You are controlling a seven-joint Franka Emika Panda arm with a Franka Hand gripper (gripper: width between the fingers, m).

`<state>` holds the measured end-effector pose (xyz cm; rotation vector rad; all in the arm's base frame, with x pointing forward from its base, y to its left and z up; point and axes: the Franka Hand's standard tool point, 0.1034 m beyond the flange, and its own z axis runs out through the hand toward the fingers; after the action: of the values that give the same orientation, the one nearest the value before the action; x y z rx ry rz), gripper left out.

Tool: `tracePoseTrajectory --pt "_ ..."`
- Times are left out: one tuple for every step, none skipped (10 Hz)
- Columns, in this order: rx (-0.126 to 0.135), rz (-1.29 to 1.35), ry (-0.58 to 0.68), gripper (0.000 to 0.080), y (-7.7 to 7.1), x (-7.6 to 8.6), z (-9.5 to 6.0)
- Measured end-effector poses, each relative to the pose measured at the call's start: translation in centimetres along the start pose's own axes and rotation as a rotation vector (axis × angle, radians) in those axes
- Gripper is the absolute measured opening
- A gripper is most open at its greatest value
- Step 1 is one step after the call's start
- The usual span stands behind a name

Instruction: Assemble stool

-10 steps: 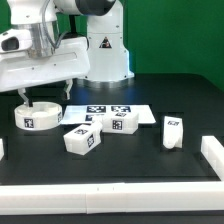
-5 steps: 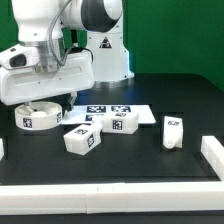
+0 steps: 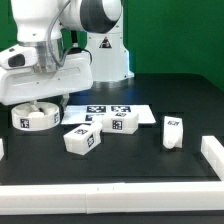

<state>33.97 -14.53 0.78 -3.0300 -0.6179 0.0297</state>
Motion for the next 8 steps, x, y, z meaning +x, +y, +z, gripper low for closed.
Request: tracePoseTrajectory --pt "-0.001 -0.004 0.001 0.0250 0.0 0.1 0.0" --pt "-0.006 -0.014 0.005 0.0075 -0.1 0.4 -0.3" --pt "-0.016 -0.029 0.015 0.0047 -0.1 1.1 -0.9" --pt "-0.009 -0.059 0.018 0.0041 -0.4 2.3 -1.7" --pt "-0.009 -0.115 0.024 0.0041 -0.5 4.1 -3.1" --pt "-0.005 -0.199 0.015 0.0028 -0.6 6.2 -4.6" --pt "-0.023 -0.245 0.021 0.0028 -0.2 7.7 -5.4" --pt "-0.016 -0.238 0.014 0.0028 -0.3 7.2 -5.0"
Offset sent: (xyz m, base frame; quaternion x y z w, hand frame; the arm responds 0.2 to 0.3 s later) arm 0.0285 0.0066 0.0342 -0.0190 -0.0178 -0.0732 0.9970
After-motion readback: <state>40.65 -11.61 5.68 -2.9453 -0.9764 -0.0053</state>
